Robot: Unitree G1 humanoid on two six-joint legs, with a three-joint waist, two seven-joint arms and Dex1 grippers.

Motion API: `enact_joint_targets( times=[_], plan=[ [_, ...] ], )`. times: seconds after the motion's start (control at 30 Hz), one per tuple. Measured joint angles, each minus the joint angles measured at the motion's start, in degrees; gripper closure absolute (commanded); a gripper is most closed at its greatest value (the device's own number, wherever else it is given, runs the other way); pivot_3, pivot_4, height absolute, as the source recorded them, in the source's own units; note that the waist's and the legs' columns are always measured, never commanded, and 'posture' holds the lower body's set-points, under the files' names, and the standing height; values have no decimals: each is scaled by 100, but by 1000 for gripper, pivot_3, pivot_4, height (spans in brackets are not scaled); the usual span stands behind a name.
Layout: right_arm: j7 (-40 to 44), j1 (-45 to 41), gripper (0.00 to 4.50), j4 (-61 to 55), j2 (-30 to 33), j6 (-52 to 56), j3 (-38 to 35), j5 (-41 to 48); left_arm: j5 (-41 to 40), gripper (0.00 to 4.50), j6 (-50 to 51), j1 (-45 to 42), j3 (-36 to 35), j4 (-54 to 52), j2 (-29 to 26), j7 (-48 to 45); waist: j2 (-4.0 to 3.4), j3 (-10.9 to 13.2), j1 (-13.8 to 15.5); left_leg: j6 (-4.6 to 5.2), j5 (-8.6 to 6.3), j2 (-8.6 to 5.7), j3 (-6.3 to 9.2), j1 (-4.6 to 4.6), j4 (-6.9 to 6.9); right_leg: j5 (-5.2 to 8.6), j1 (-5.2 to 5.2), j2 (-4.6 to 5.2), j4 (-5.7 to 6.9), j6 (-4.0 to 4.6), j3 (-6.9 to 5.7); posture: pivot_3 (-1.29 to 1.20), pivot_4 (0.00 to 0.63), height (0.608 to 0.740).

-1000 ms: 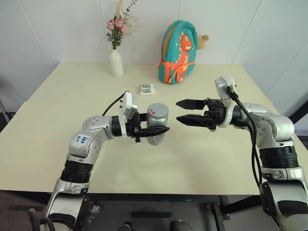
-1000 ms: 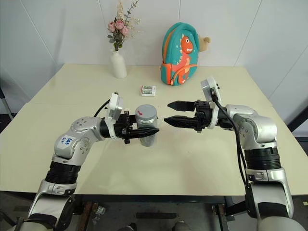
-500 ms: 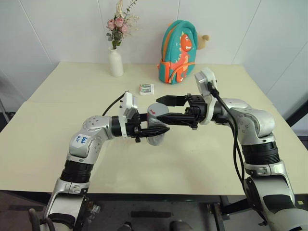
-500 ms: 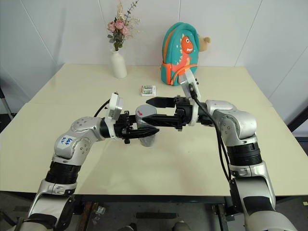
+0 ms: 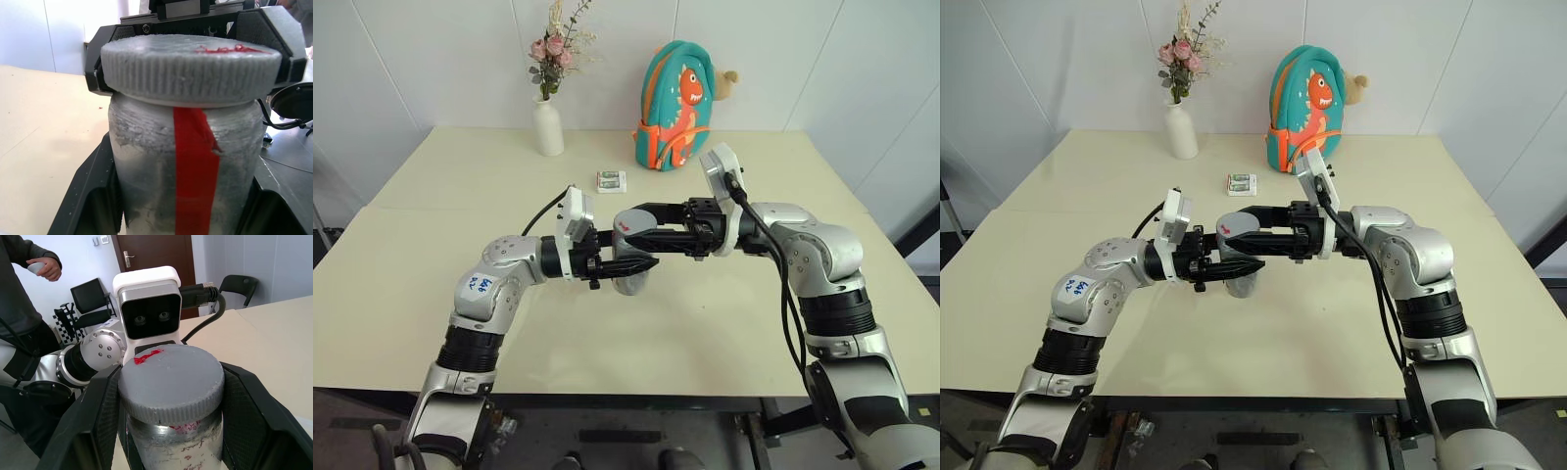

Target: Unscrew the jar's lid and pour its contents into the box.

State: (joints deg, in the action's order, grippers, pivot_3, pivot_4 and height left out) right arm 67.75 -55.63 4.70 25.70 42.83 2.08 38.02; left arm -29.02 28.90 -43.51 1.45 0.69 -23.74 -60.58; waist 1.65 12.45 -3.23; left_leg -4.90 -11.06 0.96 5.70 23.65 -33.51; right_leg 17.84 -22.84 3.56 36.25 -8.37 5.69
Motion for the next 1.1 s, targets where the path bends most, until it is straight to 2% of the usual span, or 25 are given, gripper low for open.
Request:
enact_joint_targets(
  times=[0.17, 0.23, 0.37, 0.47, 0.53, 0.63, 0.73, 0.83, 0.93, 1.1],
  plan=[
    [-440, -11, 1957, -3, -195, 542, -319, 518, -126, 2060, 17, -11, -113, -32, -6, 10, 0, 0, 3, 0, 0, 0, 1, 0, 1, 0, 0, 1, 0, 0, 0, 0, 150, 740],
    [-733, -71, 1957, 6, -361, 866, -789, 1070, -129, 2060, 51, 18, -55, -79, -93, -17, -4, 2, 6, 0, 0, 0, 2, 1, 2, 0, 0, 2, 1, 0, 0, 0, 150, 740],
    [-1254, -367, 1957, -23, -325, 1146, -1547, 1739, -125, 2060, 113, 220, 5, -79, -206, -54, -7, 4, 9, 0, 0, 1, 4, -1, 5, 1, 0, 0, 1, 2, -1, 0, 150, 740],
    [-1433, -96, 1957, -106, -138, 1173, -1605, 1727, -126, 2060, 121, 225, 5, -120, -220, -47, -7, 4, 13, 0, 0, 0, 2, 1, 4, 1, 0, 1, -4, 2, -1, 0, 150, 740],
    [-1509, 201, 1957, -191, 36, 981, -1574, 1499, -127, 2060, 152, 241, -6, -177, -218, 2, -7, 4, 16, 0, 0, -1, 2, 4, 5, 1, 0, 2, -7, 1, 0, 0, 150, 740],
    [-1612, 1051, 1957, -490, 574, 50, -1381, 550, -150, 2060, 221, 284, -132, -267, -228, 167, -7, 4, 38, 4, -2, -1, 1, 7, 9, 1, 0, 1, -22, 0, -1, 0, 150, 740],
    [-1850, 1855, 1957, -438, 684, -542, -1428, -32, -229, 2060, 304, 359, -340, -281, -299, 330, -7, 4, 23, 6, -3, -1, 0, 17, 5, -1, -5, 2, -23, -4, 1, 0, 150, 740],
    [-1959, 2545, 1957, -133, 891, -1916, -1131, -1156, -378, 2060, 496, 360, -460, -355, -333, 443, -7, 4, 3, 6, -4, -1, -3, 14, 3, -1, -5, 1, -23, -5, 1, 0, 150, 740],
    [-2127, 2703, 1957, 715, 697, -2848, -1023, -1757, -477, 2060, 582, 281, -642, -265, -326, 681, -7, 4, -23, 5, -1, 0, -9, 3, 0, -3, 1, 0, -19, -5, 5, 0, 150, 740],
    [-2156, 2673, 1957, 1793, 367, -3740, -853, -2141, -492, 2060, 607, 43, -734, -128, -372, 780, -7, 4, -12, 5, 7, -2, -9, -18, 0, -5, 26, 1, -20, -7, 7, 0, 150, 740]
  ],
)
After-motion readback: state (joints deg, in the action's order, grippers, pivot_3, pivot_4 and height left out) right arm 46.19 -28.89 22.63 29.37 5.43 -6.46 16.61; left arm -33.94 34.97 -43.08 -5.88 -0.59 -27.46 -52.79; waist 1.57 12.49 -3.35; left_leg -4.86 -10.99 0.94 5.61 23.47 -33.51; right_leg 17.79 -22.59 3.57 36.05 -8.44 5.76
